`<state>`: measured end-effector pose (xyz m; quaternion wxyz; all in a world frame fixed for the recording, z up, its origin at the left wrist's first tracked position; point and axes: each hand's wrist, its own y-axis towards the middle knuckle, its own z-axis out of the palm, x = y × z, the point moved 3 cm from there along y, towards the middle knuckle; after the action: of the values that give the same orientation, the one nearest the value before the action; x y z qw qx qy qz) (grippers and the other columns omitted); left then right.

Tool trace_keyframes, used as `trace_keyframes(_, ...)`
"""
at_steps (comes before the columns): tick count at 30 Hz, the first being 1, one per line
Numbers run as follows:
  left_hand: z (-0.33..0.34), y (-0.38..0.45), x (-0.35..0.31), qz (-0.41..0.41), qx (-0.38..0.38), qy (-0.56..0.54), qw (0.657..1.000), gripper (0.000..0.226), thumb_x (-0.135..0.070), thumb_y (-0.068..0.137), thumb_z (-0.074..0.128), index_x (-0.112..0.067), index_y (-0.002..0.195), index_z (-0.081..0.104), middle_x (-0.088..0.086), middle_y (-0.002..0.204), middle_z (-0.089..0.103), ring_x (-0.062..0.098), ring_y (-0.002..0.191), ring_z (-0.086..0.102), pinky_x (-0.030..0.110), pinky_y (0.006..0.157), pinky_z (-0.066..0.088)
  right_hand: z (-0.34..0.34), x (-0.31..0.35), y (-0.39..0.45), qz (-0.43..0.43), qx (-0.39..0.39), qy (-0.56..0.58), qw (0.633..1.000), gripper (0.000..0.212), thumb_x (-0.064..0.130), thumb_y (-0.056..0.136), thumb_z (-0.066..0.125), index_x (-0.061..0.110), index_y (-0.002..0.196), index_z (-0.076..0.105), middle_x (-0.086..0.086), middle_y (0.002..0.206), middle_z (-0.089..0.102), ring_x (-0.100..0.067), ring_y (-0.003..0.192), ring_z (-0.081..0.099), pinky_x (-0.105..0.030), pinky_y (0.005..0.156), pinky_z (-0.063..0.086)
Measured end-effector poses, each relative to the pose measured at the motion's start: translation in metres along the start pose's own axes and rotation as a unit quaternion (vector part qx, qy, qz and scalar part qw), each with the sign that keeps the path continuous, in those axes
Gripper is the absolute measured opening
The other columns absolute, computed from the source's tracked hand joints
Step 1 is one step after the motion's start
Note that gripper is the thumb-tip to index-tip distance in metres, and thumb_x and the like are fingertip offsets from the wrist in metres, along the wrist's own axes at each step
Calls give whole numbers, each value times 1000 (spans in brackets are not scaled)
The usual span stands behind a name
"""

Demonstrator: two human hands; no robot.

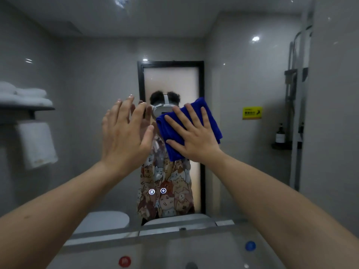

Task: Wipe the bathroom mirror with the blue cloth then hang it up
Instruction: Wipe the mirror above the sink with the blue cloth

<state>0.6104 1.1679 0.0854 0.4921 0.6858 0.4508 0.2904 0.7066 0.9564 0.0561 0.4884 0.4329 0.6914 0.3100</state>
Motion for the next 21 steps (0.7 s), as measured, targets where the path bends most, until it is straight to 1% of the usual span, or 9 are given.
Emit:
trace_keyframes(3,15,-1,-29,14,7,1,1000,60,-47,90,44,-23,145,40,9,159,32,32,148,23,55,118,19,0,-52,-21,74,-14,-3,997,79,73,102,24,34,167,2,0,175,0,-32,160,-6,-63,126,-2)
trace_keyframes(5,23,-2,-45,19,10,-1,1000,59,-47,90,46,-24,145,40,9,159,32,32,148,23,55,118,19,-1,-87,-37,140,-20,2,990,79,74,101,21,35,166,0,1,175,-2,-32,160,-7,-62,125,-4)
trace_keyframes(8,36,-5,-66,20,21,-5,1000,60,-46,90,47,-25,145,40,9,159,31,33,148,22,54,119,17,-3,-130,-71,238,-23,25,971,79,74,100,18,35,166,-2,2,175,-2,-33,160,-4,-63,125,-3)
trace_keyframes(11,46,-10,-80,25,32,-2,999,60,-46,91,47,-23,146,40,10,160,31,33,148,22,55,119,18,-1,-154,-112,324,-28,58,944,78,72,101,19,33,166,2,0,175,1,-34,160,-3,-63,126,-2)
trace_keyframes(15,54,-19,-87,26,40,0,999,60,-45,91,47,-23,146,40,9,160,30,33,148,22,57,120,18,5,-153,-146,415,-19,77,906,79,73,101,16,30,166,4,-1,175,2,-34,160,-2,-61,126,-4)
trace_keyframes(18,54,-28,-82,30,48,11,998,59,-45,91,48,-22,145,41,10,159,31,34,147,23,57,120,18,13,-134,-151,476,-32,91,874,80,73,101,11,28,166,6,-3,175,5,-37,160,1,-64,125,-1)
trace_keyframes(21,50,-36,-66,21,53,15,998,59,-45,90,47,-22,145,40,10,159,31,34,148,22,55,120,17,21,-105,-152,501,-33,101,859,81,73,101,11,25,167,11,-7,174,9,-41,159,3,-67,124,2)
